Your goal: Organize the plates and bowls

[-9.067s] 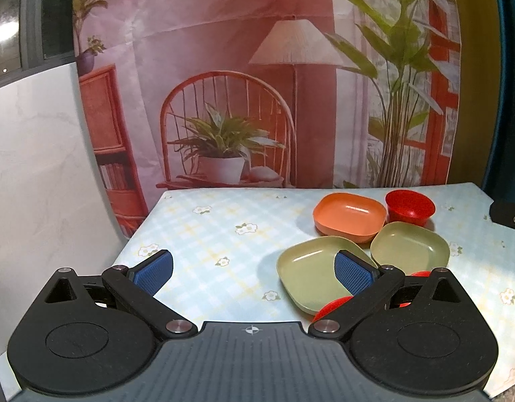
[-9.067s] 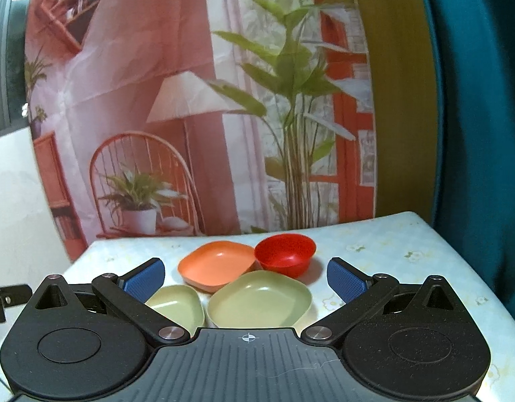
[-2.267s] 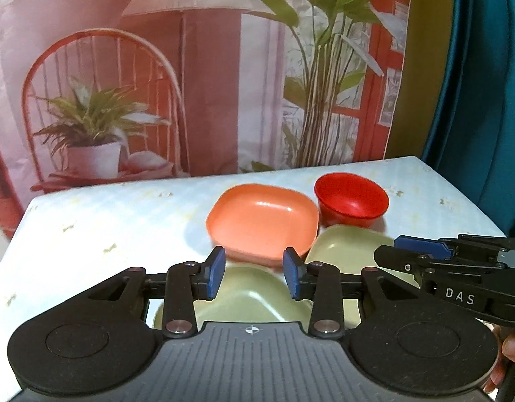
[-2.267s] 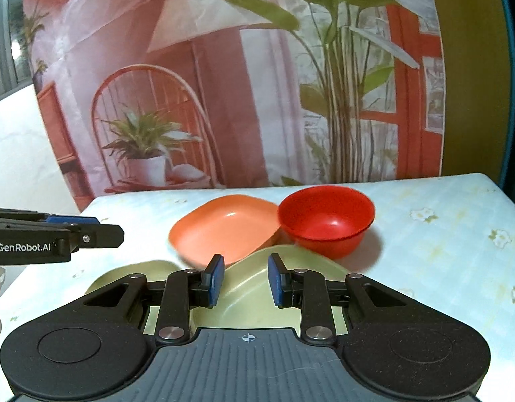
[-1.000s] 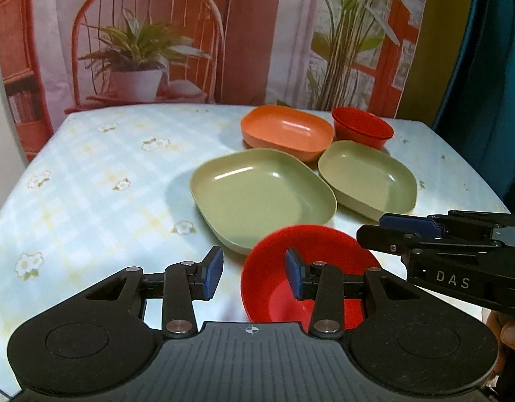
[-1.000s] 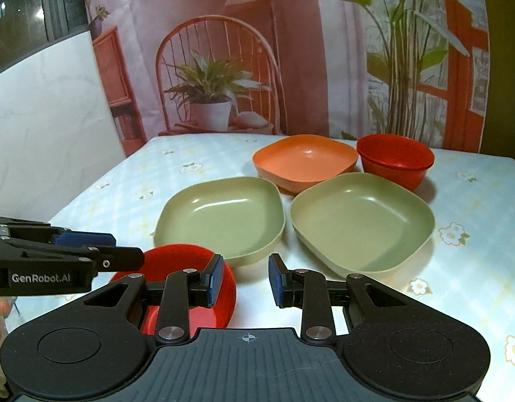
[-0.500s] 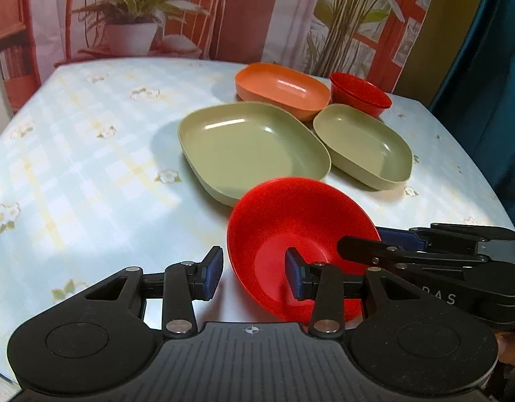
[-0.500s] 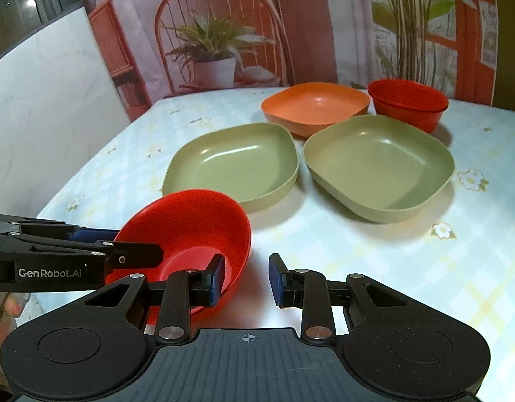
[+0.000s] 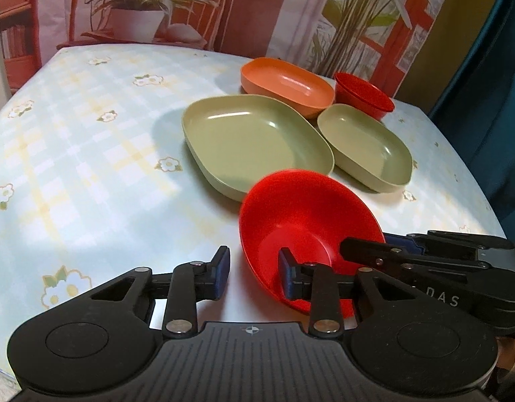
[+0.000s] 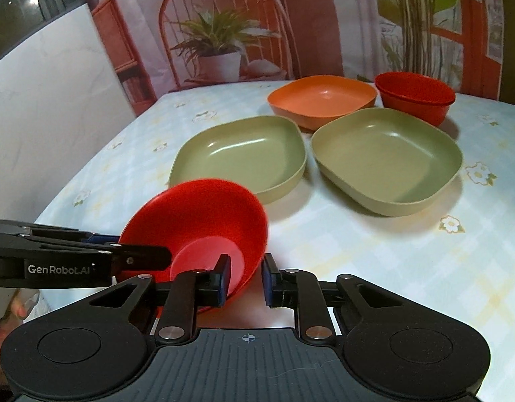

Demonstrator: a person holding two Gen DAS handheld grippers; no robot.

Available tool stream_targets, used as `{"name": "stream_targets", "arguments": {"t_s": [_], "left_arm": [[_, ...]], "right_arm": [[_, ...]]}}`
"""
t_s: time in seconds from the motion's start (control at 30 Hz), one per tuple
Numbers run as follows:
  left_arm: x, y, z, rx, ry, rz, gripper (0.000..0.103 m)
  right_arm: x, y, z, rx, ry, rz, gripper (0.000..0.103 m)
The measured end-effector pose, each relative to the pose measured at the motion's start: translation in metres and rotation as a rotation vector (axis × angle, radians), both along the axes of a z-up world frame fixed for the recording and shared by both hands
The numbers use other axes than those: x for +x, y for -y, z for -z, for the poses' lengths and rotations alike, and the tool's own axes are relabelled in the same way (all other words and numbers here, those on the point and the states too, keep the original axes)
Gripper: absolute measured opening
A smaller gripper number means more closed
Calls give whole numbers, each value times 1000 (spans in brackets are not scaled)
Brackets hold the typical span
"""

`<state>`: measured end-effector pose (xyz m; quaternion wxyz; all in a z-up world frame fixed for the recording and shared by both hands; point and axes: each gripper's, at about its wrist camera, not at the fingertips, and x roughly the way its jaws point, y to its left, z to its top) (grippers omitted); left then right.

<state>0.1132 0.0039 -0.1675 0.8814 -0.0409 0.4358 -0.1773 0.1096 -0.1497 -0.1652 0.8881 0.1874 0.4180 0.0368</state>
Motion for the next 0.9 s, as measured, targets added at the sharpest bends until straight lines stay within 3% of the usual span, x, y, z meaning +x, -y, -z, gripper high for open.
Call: {"name": "stream_targets", "arguments": {"t_s": [0.17, 0.7, 0.9], "left_arm": [[1, 2, -1, -9, 18, 11, 19], [0, 3, -2, 11, 38, 34, 18], [-1, 10, -13, 39, 82, 70, 18]], "right_arm": [[0, 0, -1, 0, 9, 0, 12], [0, 1, -3, -10, 14, 13, 11], [-2, 7, -8, 0, 31, 34, 11]]}}
